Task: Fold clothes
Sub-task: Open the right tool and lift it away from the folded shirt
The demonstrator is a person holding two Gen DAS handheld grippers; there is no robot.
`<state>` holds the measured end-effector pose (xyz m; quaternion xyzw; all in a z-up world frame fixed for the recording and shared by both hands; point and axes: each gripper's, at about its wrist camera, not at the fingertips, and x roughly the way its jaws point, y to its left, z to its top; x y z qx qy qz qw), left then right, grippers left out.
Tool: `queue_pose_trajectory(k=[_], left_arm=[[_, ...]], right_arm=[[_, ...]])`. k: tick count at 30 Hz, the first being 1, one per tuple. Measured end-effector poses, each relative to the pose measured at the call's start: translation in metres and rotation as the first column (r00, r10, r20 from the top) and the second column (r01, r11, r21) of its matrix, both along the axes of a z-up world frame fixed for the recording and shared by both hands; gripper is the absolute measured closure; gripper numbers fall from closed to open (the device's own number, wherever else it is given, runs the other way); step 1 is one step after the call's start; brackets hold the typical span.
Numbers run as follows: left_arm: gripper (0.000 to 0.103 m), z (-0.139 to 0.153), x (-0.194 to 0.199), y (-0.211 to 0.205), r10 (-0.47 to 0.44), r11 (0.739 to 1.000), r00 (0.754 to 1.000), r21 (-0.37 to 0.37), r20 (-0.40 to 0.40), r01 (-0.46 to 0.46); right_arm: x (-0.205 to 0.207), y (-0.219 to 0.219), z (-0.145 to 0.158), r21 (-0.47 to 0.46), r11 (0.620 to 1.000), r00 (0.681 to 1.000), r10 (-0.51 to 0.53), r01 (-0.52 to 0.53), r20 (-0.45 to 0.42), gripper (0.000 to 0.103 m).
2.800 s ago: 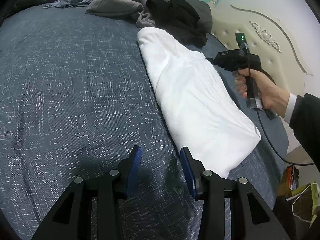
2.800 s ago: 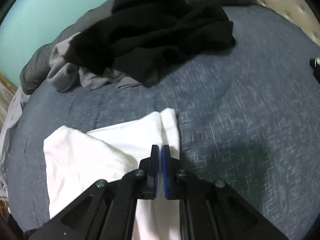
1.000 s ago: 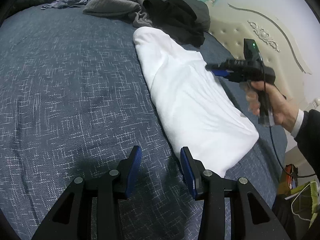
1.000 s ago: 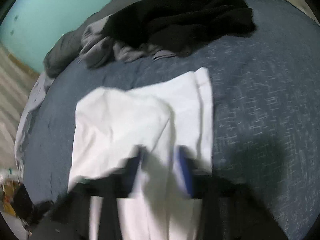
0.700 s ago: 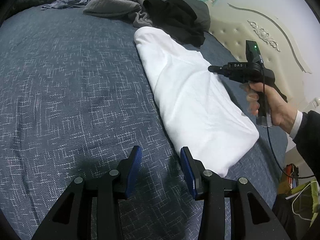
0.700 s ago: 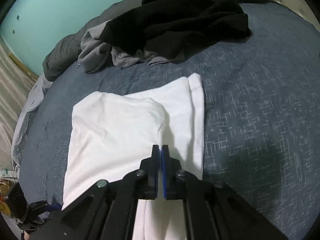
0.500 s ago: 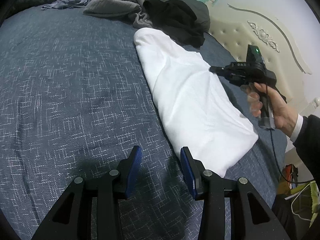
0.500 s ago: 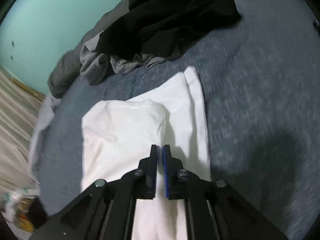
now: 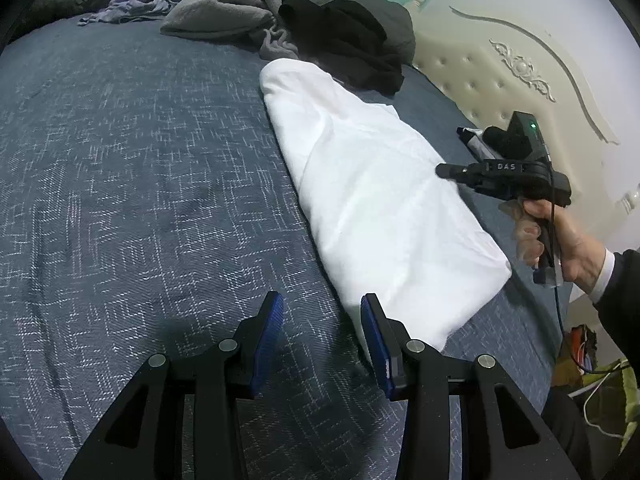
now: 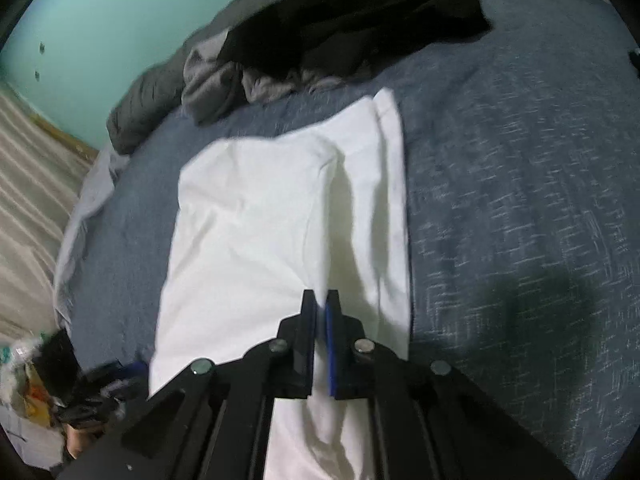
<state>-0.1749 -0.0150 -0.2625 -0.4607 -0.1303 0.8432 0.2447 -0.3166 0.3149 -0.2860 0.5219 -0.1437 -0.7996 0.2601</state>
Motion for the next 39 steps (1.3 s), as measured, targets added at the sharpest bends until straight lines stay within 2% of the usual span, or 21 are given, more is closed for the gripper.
queue_pose_trajectory(k=[3,5,6,7,10,11,12,13,18,23,25,27,31,34,38,39], left_arm=[[0.059,0.000,0.000,0.000,-0.001,1.000,1.000,0.001,0.000,0.001],[0.059,0.001,0.000,0.000,-0.003,1.000,1.000,0.002,-0.001,0.003],[0.059,0.001,0.000,0.000,-0.003,1.000,1.000,0.003,-0.002,0.003],[0.059,0.001,0.000,0.000,-0.004,1.000,1.000,0.005,-0.002,0.004],[0.059,0.001,0.000,0.001,-0.009,1.000,1.000,0.005,-0.002,0.009],[0.059,0.000,0.001,0.002,-0.011,1.000,1.000,0.004,0.000,0.011],[0.059,0.000,0.001,0.003,-0.012,1.000,1.000,0.003,0.001,0.012],[0.059,0.000,0.001,0.005,-0.014,1.000,1.000,0.002,0.002,0.014],[0.059,0.001,0.002,0.007,-0.021,1.000,1.000,0.000,-0.002,0.021],[0.059,0.001,0.001,0.006,-0.016,1.000,1.000,0.002,0.000,0.016],[0.059,0.001,0.001,0.005,-0.017,1.000,1.000,0.004,-0.001,0.017],[0.059,0.001,0.001,0.005,-0.018,1.000,1.000,0.006,-0.002,0.018],[0.059,0.001,0.001,0.004,-0.014,1.000,1.000,0.007,-0.001,0.014],[0.059,0.001,0.000,0.004,-0.011,1.000,1.000,0.009,0.000,0.011],[0.059,0.000,0.000,0.002,-0.005,1.000,1.000,0.009,0.003,0.005],[0.059,0.000,0.000,0.001,-0.003,1.000,1.000,0.009,0.004,0.003]], right_arm=[[0.000,0.002,0.000,-0.042,0.999,0.999,0.004,-0.003,0.036,0.096],[0.003,0.005,-0.003,-0.058,0.998,0.996,0.003,0.002,0.086,0.088],[0.007,0.006,-0.004,-0.054,0.998,0.996,0.012,-0.007,0.092,0.078],[0.012,0.006,-0.005,-0.049,0.999,0.995,0.026,-0.021,0.098,0.074],[0.025,0.002,-0.010,-0.022,0.997,0.991,0.078,-0.076,0.108,0.074],[0.029,0.001,-0.011,0.000,0.996,0.991,0.085,-0.086,0.103,0.078],[0.031,0.002,-0.012,0.007,0.996,0.991,0.088,-0.089,0.099,0.094],[0.032,0.004,-0.013,-0.004,0.997,0.992,0.080,-0.080,0.098,0.096],[0.036,0.022,-0.008,-0.067,0.998,0.997,0.020,-0.015,0.078,0.096],[0.038,0.022,-0.010,-0.100,0.995,0.991,0.032,-0.020,0.130,0.092],[0.041,0.019,-0.011,-0.074,0.997,0.990,0.049,-0.039,0.134,0.090],[0.045,0.018,-0.013,-0.007,0.998,0.990,0.058,-0.058,0.125,0.091],[0.045,0.032,-0.014,0.031,0.999,0.994,0.006,-0.009,0.112,0.092],[0.043,0.045,-0.001,0.040,0.999,0.996,-0.036,0.033,0.078,0.092],[0.027,0.035,0.026,0.033,0.999,1.000,-0.018,0.018,0.001,0.091],[0.021,0.026,0.032,0.042,0.999,1.000,-0.002,0.003,-0.016,0.085]])
